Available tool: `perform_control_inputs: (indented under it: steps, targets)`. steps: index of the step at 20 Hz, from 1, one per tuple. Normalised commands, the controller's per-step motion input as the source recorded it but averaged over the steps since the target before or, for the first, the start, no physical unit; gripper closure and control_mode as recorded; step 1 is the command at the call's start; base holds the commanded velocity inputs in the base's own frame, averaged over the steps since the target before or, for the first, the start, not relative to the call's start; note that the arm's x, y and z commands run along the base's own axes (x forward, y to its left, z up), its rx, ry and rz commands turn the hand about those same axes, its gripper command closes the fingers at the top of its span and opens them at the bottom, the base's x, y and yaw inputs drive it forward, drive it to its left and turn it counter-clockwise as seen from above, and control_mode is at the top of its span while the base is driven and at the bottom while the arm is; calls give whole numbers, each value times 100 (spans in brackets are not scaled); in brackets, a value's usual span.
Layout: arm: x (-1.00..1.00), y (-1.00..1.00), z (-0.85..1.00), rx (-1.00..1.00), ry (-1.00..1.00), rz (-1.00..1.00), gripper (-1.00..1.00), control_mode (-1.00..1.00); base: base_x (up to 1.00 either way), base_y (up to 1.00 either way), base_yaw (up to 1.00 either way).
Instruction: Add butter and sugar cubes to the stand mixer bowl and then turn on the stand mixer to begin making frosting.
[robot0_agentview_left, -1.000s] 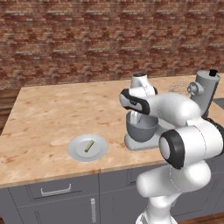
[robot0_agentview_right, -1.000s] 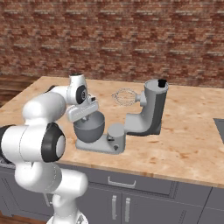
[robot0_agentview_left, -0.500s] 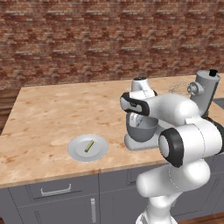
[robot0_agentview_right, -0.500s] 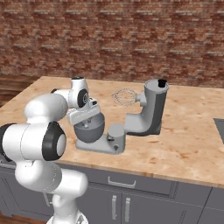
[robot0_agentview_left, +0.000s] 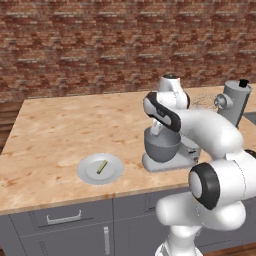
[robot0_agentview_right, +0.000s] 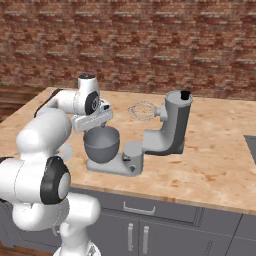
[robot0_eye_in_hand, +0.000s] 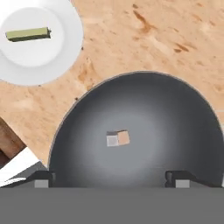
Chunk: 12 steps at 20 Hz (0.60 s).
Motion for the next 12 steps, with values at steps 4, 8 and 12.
perform_control_inputs:
  steps: [4,8,12]
  targets:
    - [-63,22,82,12,-8,0,-100,-100,0,0,0]
    - [-75,57,37,5,0,-2,-100,-100,0,0,0]
    - [-77,78,7,0,0,-10,-100,-100,0,0,0]
